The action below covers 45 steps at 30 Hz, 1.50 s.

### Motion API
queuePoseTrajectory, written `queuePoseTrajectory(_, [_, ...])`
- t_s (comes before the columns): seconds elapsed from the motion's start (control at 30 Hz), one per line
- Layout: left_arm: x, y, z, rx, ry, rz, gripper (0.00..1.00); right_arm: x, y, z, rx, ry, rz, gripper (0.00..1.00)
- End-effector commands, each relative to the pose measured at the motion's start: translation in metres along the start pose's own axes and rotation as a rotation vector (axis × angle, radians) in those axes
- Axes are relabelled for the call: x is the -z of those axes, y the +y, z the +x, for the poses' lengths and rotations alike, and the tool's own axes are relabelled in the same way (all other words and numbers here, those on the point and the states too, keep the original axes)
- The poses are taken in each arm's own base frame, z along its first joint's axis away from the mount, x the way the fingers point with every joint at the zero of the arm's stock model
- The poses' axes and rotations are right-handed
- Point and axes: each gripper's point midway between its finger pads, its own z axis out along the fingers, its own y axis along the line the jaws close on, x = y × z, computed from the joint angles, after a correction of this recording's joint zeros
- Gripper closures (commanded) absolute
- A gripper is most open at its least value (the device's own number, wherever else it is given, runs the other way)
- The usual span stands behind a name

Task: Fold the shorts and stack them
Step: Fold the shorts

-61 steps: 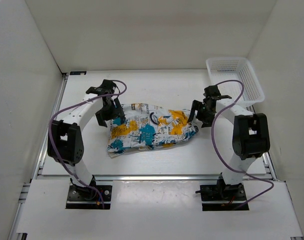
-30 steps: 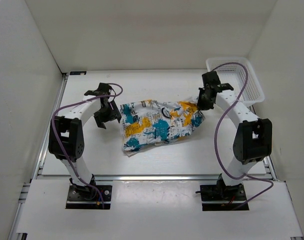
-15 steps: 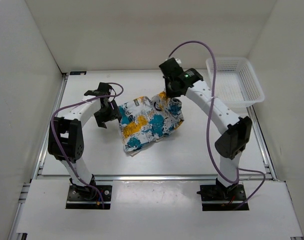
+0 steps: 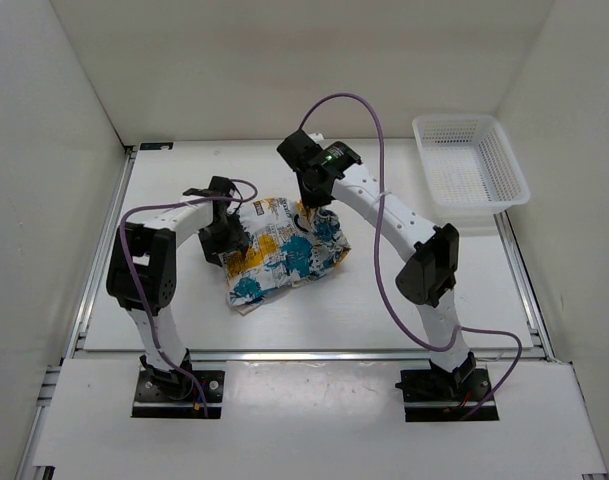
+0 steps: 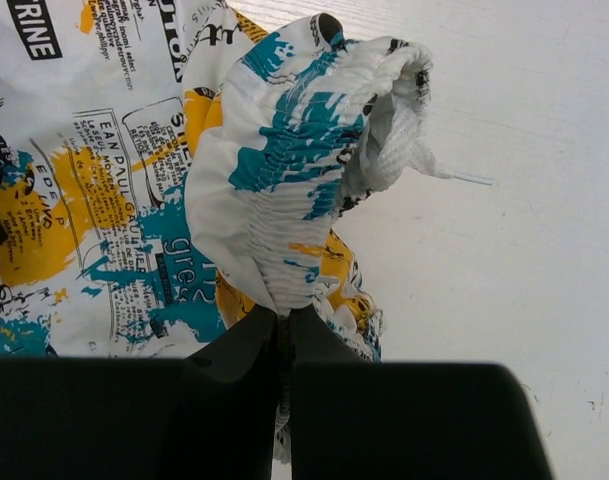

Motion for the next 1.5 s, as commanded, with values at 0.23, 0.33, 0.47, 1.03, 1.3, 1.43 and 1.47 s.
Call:
queuePoseTrajectory(0.23, [0.004, 0.025, -0.007, 0.107, -0.037, 0.016, 0.38, 0.015, -0.070, 0.009, -0.082, -0.013, 0.090, 1.00])
queuePoseTrajectory(0.33, [-0.006, 0.010, -0.007, 0.081, -0.020, 0.041, 0.55, 0.012, -0.081, 0.013, -0.098, -0.004, 0.106, 1.00])
queuePoseTrajectory(0.47, [-0.017, -0.014, -0.003, 0.033, 0.006, 0.049, 0.82, 0.010, -0.089, 0.015, -0.085, -0.002, 0.122, 1.00])
queuePoseTrajectory(1.03, [-0.021, -0.084, 0.012, -0.106, 0.012, 0.111, 0.89, 0.028, -0.057, -0.024, -0.098, -0.080, 0.004, 1.00])
queuePoseTrajectory(1.3, [-0.022, -0.086, 0.010, -0.106, 0.010, 0.112, 0.89, 0.024, 0.015, -0.024, -0.096, -0.061, -0.153, 1.00])
queuePoseTrajectory(1.43, [-0.022, -0.086, 0.010, -0.106, 0.010, 0.112, 0.89, 0.023, 0.044, -0.021, -0.119, -0.047, -0.249, 1.00])
queuePoseTrajectory(1.47, [-0.020, -0.088, 0.008, -0.106, 0.003, 0.118, 0.89, 0.022, 0.054, -0.019, -0.119, -0.041, -0.267, 1.00])
